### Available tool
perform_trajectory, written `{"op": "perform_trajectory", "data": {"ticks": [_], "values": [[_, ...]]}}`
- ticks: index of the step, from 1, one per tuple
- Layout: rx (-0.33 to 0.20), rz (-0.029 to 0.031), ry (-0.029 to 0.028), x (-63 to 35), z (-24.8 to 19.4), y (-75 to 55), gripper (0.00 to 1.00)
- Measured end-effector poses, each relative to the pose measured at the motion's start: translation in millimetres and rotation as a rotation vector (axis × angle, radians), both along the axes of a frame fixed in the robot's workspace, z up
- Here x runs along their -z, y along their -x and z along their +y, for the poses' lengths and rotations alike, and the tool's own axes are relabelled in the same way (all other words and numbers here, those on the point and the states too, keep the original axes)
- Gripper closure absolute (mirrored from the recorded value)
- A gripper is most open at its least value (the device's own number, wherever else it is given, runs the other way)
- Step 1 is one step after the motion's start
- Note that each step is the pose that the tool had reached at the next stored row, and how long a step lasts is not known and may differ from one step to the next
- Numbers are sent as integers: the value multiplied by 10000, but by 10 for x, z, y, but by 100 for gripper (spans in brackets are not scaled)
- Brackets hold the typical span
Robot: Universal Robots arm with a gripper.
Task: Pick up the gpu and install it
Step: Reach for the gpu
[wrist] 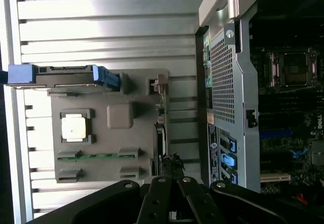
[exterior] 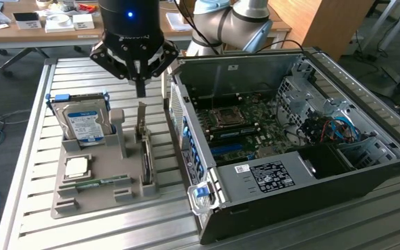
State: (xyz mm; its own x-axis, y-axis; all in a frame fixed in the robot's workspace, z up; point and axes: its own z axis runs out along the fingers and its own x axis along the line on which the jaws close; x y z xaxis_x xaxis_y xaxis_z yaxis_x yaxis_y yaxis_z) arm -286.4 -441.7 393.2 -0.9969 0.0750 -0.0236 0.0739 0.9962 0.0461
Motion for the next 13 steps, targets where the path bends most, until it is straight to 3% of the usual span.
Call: {"op": "perform_trajectory", "data": {"ticks": [7,13], "values": [[1,-1,0,0,-158,28,89],[2,-1,0,0,-171,31,89]]}}
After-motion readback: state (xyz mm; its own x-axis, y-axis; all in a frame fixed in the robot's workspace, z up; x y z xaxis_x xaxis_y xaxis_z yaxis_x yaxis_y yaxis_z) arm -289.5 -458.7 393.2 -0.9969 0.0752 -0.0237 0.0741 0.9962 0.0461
